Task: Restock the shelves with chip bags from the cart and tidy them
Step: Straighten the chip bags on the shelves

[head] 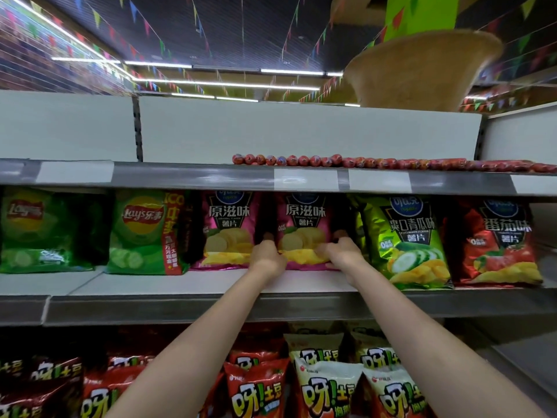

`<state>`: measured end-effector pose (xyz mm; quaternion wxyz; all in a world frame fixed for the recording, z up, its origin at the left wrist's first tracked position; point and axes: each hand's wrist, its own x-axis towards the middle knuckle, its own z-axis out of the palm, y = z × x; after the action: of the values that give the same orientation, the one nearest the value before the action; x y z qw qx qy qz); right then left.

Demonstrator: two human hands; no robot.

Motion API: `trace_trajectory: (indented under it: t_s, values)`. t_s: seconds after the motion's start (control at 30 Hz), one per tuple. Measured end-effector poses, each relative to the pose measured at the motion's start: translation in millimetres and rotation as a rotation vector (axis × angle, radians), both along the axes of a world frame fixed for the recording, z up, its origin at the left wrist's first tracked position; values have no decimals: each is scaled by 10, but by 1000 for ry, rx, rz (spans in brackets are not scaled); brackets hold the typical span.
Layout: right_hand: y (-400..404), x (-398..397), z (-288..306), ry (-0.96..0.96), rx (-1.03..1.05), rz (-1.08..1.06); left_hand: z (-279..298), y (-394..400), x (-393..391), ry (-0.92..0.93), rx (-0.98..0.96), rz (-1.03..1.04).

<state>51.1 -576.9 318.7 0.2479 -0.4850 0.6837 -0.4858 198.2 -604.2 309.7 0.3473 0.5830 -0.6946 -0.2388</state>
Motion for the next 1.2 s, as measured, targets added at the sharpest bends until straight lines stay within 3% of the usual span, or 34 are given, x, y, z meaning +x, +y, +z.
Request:
trace_trajectory:
  t_s: [0.17, 0.33, 0.43, 0.6, 0.77, 0.93, 1.07, 1.2]
  values:
    - [-24, 3, -3, 168, 51, -40, 3, -10, -67, -213, -32, -18]
    - [61, 23, 48, 322, 66, -51, 79, 26, -65, -250, -6, -77]
    - [115, 35, 99, 457, 22, -119, 143, 127, -91, -249, -130, -53]
    - [254, 16, 159, 509, -183, -105, 266, 324, -223, -206, -347, -70]
    - [479, -216, 238, 559, -271, -171, 305, 439, -527, 81, -200, -284]
    - [706, -696, 247, 540, -307, -179, 226, 463, -914, 264, -20, -360]
    - [859, -1171, 235, 527, -310, -216, 211, 489, -1190, 222, 50, -362]
    - [872, -1572, 134, 458, -151, -163, 197, 530, -1356, 136, 90, -328]
